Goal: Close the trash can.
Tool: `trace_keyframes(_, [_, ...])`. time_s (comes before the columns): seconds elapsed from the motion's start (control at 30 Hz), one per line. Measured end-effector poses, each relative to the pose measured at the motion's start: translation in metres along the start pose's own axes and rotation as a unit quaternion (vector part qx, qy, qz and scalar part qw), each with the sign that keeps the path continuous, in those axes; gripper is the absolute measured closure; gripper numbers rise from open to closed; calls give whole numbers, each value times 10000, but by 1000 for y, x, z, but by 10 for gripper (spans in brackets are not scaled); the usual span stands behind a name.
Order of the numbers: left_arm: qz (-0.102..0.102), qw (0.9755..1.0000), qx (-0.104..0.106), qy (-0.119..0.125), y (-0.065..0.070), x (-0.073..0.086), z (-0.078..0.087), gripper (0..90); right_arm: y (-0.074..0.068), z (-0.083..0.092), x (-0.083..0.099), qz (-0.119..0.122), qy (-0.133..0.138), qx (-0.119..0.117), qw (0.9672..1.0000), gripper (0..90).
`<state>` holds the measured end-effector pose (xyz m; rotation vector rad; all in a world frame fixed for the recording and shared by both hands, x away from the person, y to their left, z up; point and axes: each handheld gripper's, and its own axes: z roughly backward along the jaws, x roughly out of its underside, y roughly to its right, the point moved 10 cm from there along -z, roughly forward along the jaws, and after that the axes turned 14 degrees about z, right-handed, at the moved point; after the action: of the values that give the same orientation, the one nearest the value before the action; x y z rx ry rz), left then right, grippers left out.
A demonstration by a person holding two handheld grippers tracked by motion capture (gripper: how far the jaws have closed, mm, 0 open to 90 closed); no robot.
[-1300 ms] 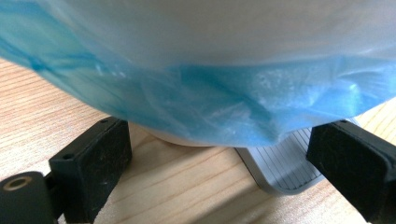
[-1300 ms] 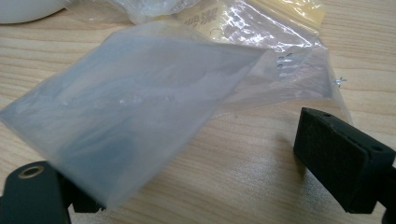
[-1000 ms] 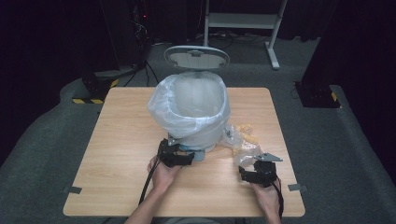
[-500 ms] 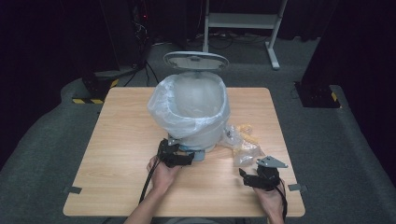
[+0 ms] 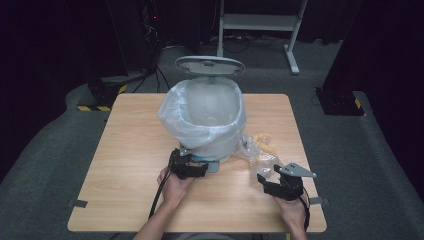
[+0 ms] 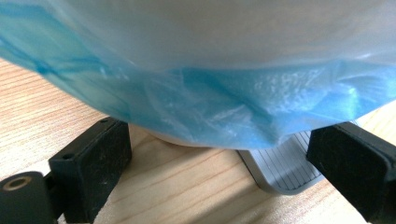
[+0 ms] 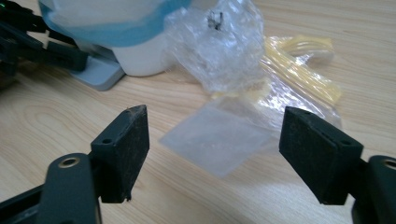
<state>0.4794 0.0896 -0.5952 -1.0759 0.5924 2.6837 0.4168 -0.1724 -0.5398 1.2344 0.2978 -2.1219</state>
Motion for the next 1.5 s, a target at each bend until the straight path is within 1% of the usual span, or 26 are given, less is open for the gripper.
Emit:
trace_keyframes(0.2, [0, 10000, 1, 0, 0, 0, 0, 67, 0, 0, -5, -7, 9, -59, 10000, 268])
trace_keyframes(0.23, [2, 10000, 2, 1, 0, 0, 0, 67, 0, 0, -10, -69, 45, -73, 9999, 269])
trace_keyframes(0.3, [1, 10000, 2, 1, 0, 0, 0, 67, 0, 0, -11, -63, 56, -74, 9999, 270])
trace_keyframes(0.33, [4, 10000, 2, 1, 0, 0, 0, 67, 1, 1, -17, -48, 100, -56, 9999, 274])
trace_keyframes(0.37, [2, 10000, 2, 0, 0, 0, 0, 67, 0, 1, -19, -74, 111, -51, 9999, 275])
trace_keyframes(0.43, [5, 10000, 2, 2, 0, 0, 0, 67, 1, 1, -22, -45, 137, -54, 9999, 277])
trace_keyframes(0.47, [3, 10000, 2, 0, 0, 0, 0, 67, 1, 1, -26, -26, 149, -40, 9999, 279])
trace_keyframes(0.57, [4, 10000, 3, 1, 0, 0, 0, 67, 0, -1, -30, 12, 107, -54, 9999, 279])
trace_keyframes(0.6, [86, 9999, 49, 54, 2, -1, -1, 67, 0, -2, -31, 35, 99, -66, 9999, 279])
trace_keyframes(0.63, [86, 9999, 49, 54, 2, -1, -1, 67, 0, -2, -31, 35, 99, -66, 9999, 279])
trace_keyframes(0.7, [84, 9999, 53, 53, 2, -1, -1, 67, 1, -4, -33, 87, 65, -84, 9999, 278])
trace_keyframes(0.8, [82, 9999, 50, 51, 2, -1, -1, 67, 1, -9, -36, 84, 23, -100, 9999, 273])
trace_keyframes(0.9, [79, 9999, 49, 48, 2, -1, -1, 67, 1, -13, -39, 123, 3, -115, 9999, 264])
trace_keyframes(1.0, [79, 9999, 49, 49, 2, -1, -1, 67, 0, -20, -43, 176, -86, -135, 9997, 255])
trace_keyframes(1.13, [75, 9999, 59, 44, 2, -1, -1, 67, -1, -24, -47, 222, -137, -146, 9996, 248])
trace_keyframes(1.2, [78, 9999, 62, 45, 2, 0, -1, 67, 0, -29, -51, 318, -213, -112, 9992, 240])
trace_keyframes(1.27, [78, 9999, 50, 47, 2, -1, -1, 67, 1, -33, -54, 341, -242, -105, 9991, 238])
trace_keyframes(1.33, [77, 9999, 48, 48, 2, -1, -1, 67, 2, -35, -55, 346, -257, -120, 9990, 235])
trace_keyframes(1.37, [79, 9999, 49, 50, 2, -1, -1, 67, 5, -39, -56, 319, -240, -140, 9991, 235])
trace_keyframes(1.43, [77, 9999, 47, 49, 2, -1, -1, 67, 6, -41, -56, 307, -236, -142, 9991, 234])
trace_keyframes(1.5, [78, 9999, 49, 50, 2, -1, -1, 67, 10, -47, -56, 225, -277, -142, 9993, 233])
